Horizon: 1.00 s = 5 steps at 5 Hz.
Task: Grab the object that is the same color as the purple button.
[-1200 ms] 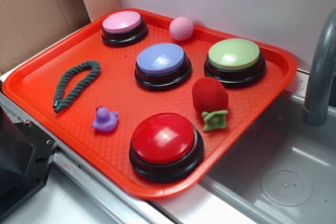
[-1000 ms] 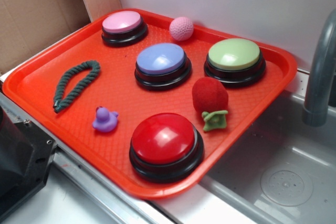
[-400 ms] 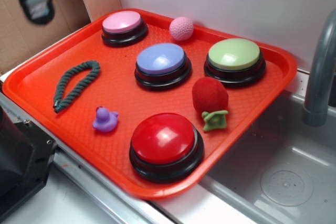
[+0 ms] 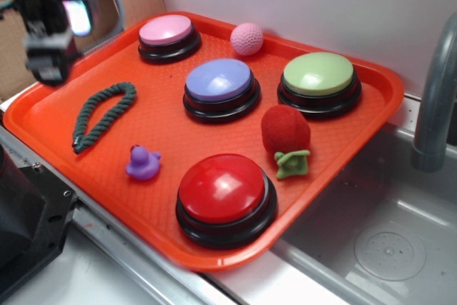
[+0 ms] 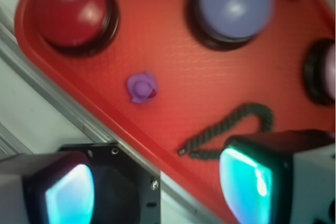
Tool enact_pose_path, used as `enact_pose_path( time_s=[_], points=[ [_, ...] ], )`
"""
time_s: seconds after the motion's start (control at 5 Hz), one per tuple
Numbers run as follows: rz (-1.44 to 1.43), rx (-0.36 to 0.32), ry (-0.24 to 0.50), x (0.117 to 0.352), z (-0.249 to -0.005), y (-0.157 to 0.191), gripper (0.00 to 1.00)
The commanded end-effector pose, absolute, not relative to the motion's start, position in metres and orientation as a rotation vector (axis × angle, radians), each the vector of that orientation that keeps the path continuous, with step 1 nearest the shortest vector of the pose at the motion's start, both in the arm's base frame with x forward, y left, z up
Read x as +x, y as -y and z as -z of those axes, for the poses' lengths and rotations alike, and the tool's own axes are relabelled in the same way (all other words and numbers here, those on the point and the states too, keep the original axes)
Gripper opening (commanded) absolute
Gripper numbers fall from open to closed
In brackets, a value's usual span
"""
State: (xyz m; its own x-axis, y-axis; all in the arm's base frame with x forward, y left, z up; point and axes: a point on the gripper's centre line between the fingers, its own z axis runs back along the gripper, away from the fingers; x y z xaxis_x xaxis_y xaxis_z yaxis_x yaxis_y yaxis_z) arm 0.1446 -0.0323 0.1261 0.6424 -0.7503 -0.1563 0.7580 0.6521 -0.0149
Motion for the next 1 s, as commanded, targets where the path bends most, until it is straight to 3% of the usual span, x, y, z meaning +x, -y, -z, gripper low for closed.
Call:
enact_pose_path(
  time_s=[0.0,0.4,0.6,0.8],
  points=[
    [0.934,0.062,-0.193,0.15,-0.078,0.048,1.0],
    [0.922,0.091,-0.287,0.137,-0.037,0.042,1.0],
    [0.859,0.119,-0.256,0.139,-0.029,0.04,1.0],
    [0.804,0.106,-0.195,0.145,-0.027,0.043,1.0]
  ],
)
